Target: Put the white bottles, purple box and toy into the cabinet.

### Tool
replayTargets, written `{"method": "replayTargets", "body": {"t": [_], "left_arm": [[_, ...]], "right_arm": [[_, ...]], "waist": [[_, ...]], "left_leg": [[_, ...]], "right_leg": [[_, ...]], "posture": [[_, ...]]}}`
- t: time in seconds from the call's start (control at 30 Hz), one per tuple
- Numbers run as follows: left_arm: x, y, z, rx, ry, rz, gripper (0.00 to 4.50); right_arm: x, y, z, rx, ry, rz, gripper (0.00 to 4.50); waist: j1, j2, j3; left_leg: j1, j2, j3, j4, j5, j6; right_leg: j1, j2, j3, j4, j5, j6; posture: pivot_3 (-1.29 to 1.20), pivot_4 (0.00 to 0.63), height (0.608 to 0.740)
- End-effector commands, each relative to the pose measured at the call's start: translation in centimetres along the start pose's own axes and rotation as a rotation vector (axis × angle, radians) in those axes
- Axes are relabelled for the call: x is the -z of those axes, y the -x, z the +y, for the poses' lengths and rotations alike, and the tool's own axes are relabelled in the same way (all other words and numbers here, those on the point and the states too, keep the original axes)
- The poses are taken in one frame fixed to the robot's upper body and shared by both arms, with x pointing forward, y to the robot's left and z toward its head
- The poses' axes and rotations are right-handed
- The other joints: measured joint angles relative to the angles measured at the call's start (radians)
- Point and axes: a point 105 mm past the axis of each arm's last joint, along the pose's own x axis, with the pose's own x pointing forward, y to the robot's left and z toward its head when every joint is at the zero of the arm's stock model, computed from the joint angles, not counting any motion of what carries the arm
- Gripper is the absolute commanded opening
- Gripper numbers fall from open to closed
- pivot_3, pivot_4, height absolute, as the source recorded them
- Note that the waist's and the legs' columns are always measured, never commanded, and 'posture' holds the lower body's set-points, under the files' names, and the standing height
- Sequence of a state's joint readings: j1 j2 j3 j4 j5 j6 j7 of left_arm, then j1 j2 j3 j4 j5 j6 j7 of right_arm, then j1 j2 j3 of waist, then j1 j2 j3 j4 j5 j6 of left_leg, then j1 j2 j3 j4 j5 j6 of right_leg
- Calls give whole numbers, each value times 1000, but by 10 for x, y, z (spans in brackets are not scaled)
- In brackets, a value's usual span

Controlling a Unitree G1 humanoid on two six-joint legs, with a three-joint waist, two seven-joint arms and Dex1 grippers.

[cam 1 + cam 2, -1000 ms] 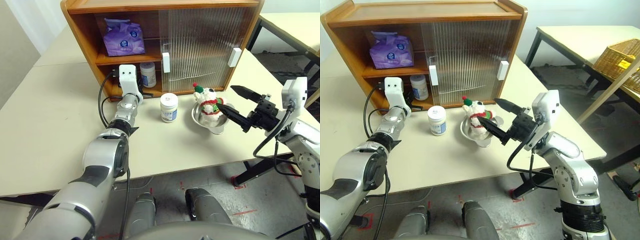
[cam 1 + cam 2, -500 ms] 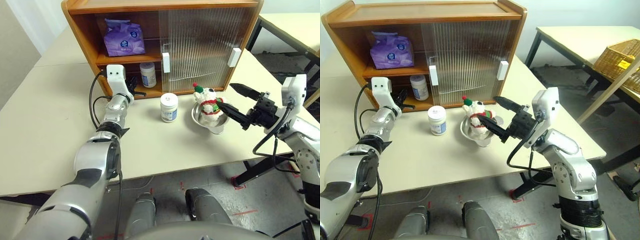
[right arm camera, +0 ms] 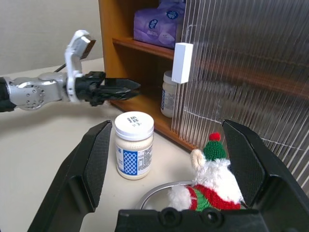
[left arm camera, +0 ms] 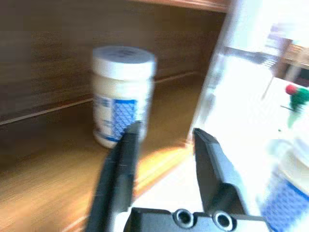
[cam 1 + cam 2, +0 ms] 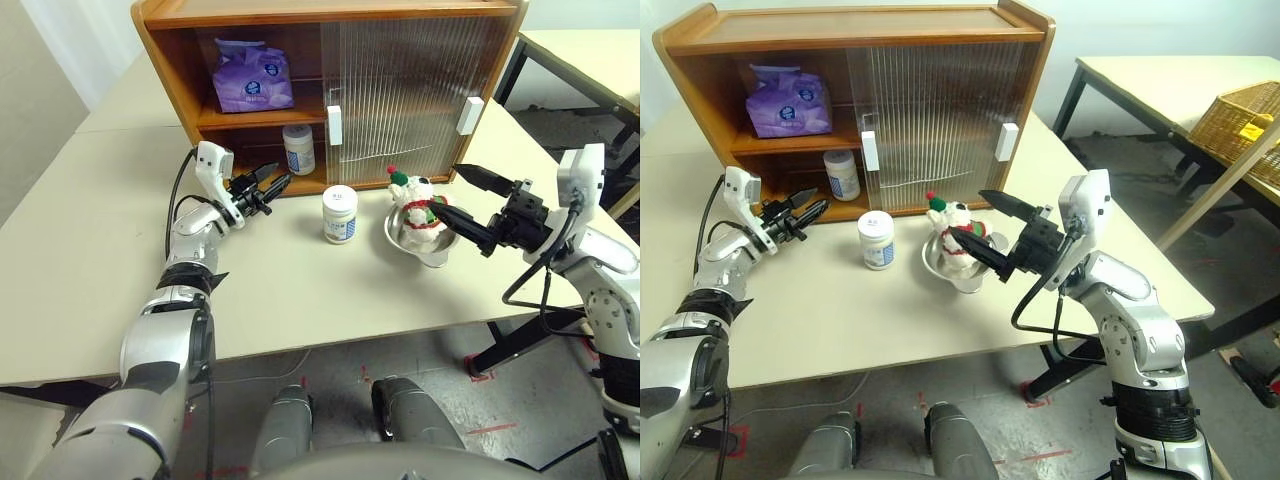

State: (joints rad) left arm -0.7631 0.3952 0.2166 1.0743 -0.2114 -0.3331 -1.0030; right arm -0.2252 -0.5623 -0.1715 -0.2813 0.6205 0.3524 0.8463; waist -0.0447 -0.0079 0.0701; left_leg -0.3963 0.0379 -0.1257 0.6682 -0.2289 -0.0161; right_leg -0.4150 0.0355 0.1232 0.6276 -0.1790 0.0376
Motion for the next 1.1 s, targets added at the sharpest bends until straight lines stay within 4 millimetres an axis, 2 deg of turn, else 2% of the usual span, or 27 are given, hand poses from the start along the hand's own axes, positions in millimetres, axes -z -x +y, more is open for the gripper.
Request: {"method": "replayTargets", "body": {"t": [0.03,0.1,0.3,0.43,0.6,1.1], "left_arm": [[5,10,-5,76,-35,38,3761],[11,17,-7,116,-56,74,4441],[23,30,-20,242,-43,123,4478],[37,36,-43,384,1,153,4478],[40,25,-63,460,17,134,4478],[37,-4,-84,476,32,80,4478]], "right_arm": [[0,-3,2,-11,1,5,4500],[-1,-2,2,-10,1,5,4500],[0,0,1,-6,0,7,4500],[2,1,1,-4,0,8,4500],[1,2,0,-1,2,11,4500],[-4,5,2,17,10,16,4500]], "waist": [[1,0,0],[0,0,0],[0,1,0],[1,2,-1],[5,3,-1],[0,3,-2]], "left_leg": [[0,0,0,1,0,0],[1,0,-1,1,0,0],[1,1,-3,1,-1,-1],[-1,2,-4,0,-2,-4],[-6,3,-4,-1,-3,-5],[-8,3,-4,-5,-3,-4]], "right_leg": [[0,0,0,1,0,0],[0,0,0,1,0,0],[0,0,1,2,0,0],[-3,-1,1,1,0,0],[-9,-1,2,0,0,0],[-8,-1,2,-9,0,0]], "posture": [[-75,60,740],[-76,62,740],[-76,65,740],[-76,65,740],[-86,67,740],[-119,67,740]]}}
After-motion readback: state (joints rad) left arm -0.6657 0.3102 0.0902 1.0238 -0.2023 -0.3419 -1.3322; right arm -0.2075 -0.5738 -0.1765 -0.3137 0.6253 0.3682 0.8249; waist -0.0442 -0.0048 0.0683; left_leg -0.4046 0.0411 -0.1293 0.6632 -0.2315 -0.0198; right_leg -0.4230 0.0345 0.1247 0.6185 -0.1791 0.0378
